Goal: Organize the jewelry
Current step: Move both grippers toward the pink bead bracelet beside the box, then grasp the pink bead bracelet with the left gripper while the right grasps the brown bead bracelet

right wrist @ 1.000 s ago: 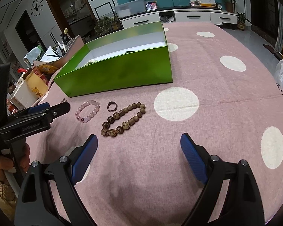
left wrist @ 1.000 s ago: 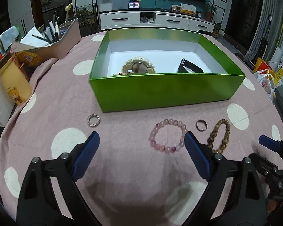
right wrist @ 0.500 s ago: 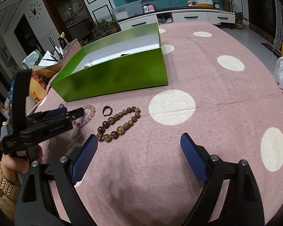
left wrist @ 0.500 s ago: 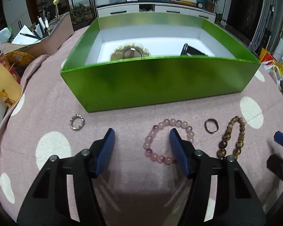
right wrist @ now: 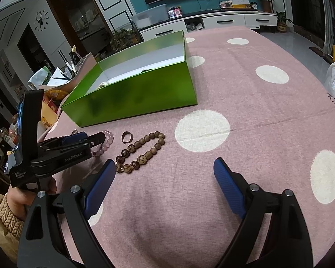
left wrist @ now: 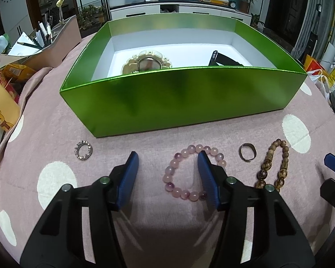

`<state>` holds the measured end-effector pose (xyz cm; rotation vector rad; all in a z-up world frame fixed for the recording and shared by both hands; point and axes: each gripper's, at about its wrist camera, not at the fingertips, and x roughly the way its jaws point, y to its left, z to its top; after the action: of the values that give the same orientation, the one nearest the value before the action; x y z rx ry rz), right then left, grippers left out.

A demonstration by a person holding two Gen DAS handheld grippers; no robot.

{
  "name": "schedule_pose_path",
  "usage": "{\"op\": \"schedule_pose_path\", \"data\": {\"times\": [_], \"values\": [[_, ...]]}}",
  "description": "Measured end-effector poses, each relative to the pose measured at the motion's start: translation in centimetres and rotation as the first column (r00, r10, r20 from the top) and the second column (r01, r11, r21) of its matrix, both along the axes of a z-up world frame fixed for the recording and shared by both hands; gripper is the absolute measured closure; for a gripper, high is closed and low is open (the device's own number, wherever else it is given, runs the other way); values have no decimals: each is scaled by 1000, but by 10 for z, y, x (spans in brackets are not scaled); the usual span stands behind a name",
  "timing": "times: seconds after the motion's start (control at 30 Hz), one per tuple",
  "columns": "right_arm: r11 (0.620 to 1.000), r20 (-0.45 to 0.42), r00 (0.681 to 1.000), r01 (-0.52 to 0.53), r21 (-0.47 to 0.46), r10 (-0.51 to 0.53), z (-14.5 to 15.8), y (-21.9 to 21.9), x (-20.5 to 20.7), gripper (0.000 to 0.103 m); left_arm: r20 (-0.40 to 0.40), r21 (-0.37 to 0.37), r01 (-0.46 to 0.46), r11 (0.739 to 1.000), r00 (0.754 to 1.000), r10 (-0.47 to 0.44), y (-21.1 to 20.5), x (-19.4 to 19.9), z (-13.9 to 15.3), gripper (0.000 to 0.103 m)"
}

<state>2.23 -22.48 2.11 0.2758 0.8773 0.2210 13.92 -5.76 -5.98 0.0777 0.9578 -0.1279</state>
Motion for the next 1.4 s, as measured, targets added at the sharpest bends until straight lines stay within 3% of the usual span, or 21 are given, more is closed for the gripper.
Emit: {"op": "schedule_pose_path", "data": {"times": [0.2,0.43,0.67,0.8,0.97,1.13,1.4], "values": [[1000,-2,1000,16,11,-16,-1,-8,-1,14,2,3,23,1000,1000,-23,1,-1,0,50],[1000,-12,1000,9,3,-9,-4,-3,4,14,7,11,81,997,997,-81,-9,-6,1,76],[1000,-23,1000,-14,-19,14,-8,8,8,14,34,-6,111,994,993,-111,-14,-23,1,94],[999,-24,999,-34,-35,33,-9,14,11,23,21,-9,102,995,995,-102,-13,-31,2,96],[997,-35,998,-62,-48,60,-12,21,13,37,25,-72,53,996,998,-52,6,-41,8,96],[994,-38,996,-86,-66,83,-13,32,17,40,54,-130,8,991,999,-1,37,-60,26,96],[989,-33,996,-90,-118,87,-20,45,26,50,49,-152,-42,987,998,50,62,-72,29,96]]}}
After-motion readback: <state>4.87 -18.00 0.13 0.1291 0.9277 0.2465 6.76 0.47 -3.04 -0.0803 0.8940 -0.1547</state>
